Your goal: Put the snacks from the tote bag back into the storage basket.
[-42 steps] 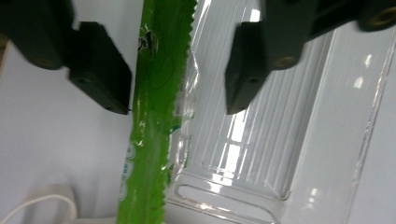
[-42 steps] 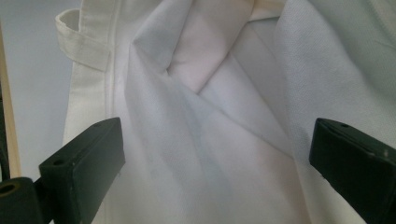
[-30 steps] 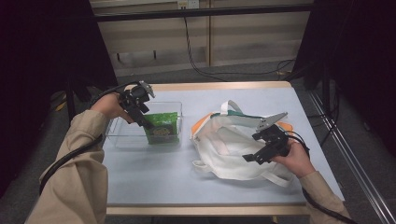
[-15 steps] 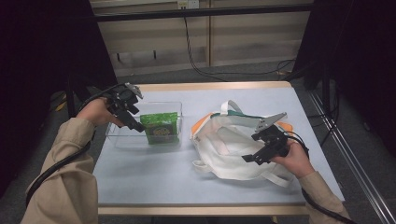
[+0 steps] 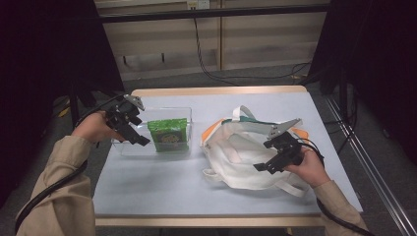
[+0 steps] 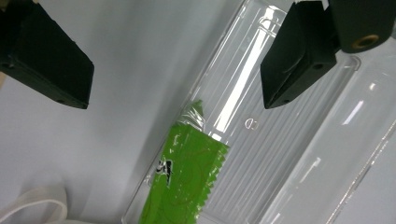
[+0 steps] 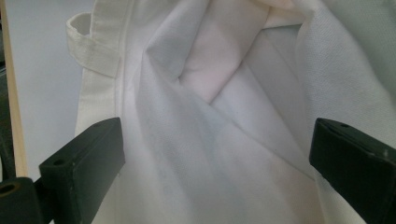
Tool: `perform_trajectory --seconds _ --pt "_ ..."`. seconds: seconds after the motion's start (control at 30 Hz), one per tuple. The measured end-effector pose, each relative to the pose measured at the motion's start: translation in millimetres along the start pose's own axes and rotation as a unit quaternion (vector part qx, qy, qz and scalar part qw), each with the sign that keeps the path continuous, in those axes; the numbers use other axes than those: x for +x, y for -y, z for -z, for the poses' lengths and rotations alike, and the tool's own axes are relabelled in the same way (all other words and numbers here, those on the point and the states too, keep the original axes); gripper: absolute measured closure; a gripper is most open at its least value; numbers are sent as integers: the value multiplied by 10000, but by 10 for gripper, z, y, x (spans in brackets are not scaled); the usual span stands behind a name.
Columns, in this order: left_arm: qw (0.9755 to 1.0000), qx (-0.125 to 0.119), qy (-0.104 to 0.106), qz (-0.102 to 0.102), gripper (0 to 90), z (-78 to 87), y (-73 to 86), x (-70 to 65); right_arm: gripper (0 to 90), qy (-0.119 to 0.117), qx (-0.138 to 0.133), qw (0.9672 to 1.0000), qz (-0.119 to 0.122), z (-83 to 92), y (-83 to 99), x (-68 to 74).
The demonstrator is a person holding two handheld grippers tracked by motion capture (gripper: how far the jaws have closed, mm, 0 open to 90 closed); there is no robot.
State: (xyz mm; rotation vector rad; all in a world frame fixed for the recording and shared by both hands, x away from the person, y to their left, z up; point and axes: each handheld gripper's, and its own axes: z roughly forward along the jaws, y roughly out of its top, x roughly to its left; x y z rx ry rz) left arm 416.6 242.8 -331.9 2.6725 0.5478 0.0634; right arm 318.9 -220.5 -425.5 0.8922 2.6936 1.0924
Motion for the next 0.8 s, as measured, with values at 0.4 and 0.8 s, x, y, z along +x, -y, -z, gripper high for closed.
perform_trajectory --seconds 0.4,0.8 --pt "9999 -28 84 -71 92 -48 89 -116 25 42 26 10000 39 11 15 -1" --pt "9996 -182 198 -67 87 -128 186 -252 25 25 28 10000 25 -3 -3 3"
